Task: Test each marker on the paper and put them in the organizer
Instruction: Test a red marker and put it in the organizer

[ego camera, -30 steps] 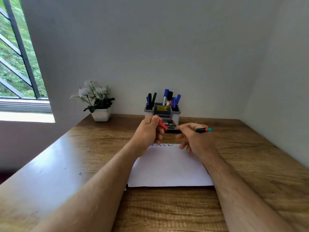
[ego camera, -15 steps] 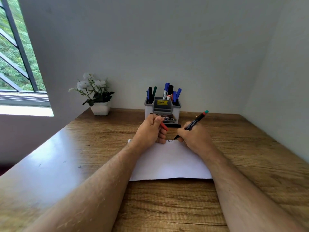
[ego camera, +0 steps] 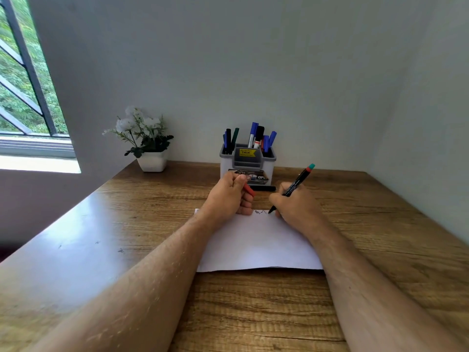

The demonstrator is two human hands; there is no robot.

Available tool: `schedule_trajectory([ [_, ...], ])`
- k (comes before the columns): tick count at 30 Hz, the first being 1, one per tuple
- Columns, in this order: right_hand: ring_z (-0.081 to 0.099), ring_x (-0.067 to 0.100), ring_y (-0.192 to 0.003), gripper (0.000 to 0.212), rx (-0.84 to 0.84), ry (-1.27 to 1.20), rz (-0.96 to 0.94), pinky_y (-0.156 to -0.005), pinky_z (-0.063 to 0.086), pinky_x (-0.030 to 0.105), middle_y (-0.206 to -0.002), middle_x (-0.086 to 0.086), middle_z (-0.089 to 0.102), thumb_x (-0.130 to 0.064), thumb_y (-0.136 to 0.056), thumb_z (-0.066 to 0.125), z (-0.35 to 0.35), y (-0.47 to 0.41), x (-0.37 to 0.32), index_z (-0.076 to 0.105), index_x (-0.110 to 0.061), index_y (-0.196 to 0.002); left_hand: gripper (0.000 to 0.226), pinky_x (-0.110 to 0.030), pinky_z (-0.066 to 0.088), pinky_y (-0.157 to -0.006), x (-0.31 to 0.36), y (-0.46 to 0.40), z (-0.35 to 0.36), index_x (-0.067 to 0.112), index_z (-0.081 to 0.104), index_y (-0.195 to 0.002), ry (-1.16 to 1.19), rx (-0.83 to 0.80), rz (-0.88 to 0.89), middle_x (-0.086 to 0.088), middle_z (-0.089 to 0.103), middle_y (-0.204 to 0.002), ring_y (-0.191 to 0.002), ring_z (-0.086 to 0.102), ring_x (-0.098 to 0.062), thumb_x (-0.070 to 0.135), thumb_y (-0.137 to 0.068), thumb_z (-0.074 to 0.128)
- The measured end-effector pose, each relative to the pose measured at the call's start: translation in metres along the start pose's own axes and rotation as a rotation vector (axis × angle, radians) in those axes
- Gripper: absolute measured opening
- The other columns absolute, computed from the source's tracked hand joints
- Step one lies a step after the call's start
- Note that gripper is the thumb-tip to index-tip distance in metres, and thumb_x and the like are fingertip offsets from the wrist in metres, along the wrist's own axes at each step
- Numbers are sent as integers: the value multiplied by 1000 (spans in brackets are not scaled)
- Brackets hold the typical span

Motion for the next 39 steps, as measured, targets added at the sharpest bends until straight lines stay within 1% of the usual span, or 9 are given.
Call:
schedule_trajectory([
  [3,54,-1,-46,16,-15,22,-3,-42,35,16,-64,2,69,-21,-83,63,1,0,0,62,-13,-69,30,-36,63,-64,0,0,0,10,57,-100,-9,-2,1,-9,68,-78,-59,67,-16,33,-108,39],
  [5,55,-3,-45,16,-30,24,-12,-45,36,19,-62,0,69,-21,-83,63,2,1,-1,63,-14,-69,30,-34,63,-63,-1,0,0,10,57,-100,-12,-2,-2,-8,69,-78,-58,67,-15,33,-108,39],
  [11,62,22,-64,17,-2,12,-3,-58,47,30,-71,14,69,-20,-81,64,-1,0,0,61,-7,-70,29,-33,63,-63,0,1,-1,12,57,-101,-32,5,-13,-8,70,-81,-61,68,-15,34,-108,40],
  [15,59,21,-64,20,67,30,23,-53,41,27,-73,14,67,-20,-82,63,-3,-1,1,56,-12,-65,30,-34,63,-65,1,1,-1,9,58,-104,-36,3,-30,-10,71,-83,-63,69,-16,33,-108,40],
  [20,59,22,-65,22,51,-8,59,-53,40,27,-72,13,66,-22,-85,62,-3,-2,3,54,-13,-66,31,-32,62,-62,2,2,-2,5,60,-104,-13,-2,-59,-10,70,-82,-60,69,-15,28,-108,40],
  [26,57,14,-61,20,120,-123,46,-52,36,25,-66,2,62,-25,-87,60,-7,-5,0,56,-18,-69,27,-32,61,-62,7,0,-9,8,65,-104,233,24,-86,-9,70,-76,-63,71,-17,22,-108,42],
  [29,54,9,-49,14,97,-232,35,-47,38,24,-61,1,62,-23,-89,58,-6,-7,-4,58,-21,-75,25,-30,61,-60,11,-1,-14,9,65,-110,391,29,-109,-7,72,-75,-63,72,-17,20,-108,43],
  [32,46,7,-36,19,59,-422,41,-35,34,19,-58,6,59,-14,-90,59,-4,-9,-5,51,-23,-75,28,-29,61,-62,13,-2,-18,8,68,-109,485,58,-115,-6,73,-72,-66,72,-16,20,-107,43],
  [39,42,9,-34,16,-5,-546,-28,-33,31,16,-54,1,59,-8,-90,67,-4,-12,-12,63,-17,-77,31,-26,59,-59,11,-7,-34,8,70,-114,604,161,-124,-7,72,-79,-65,70,-12,21,-107,43],
])
Point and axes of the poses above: each hand's wrist, its own y-axis away from the middle knuckle, its own z-axis out of the palm, x = y × z, the point moved 4 cm from there along -y, towards the middle knuckle
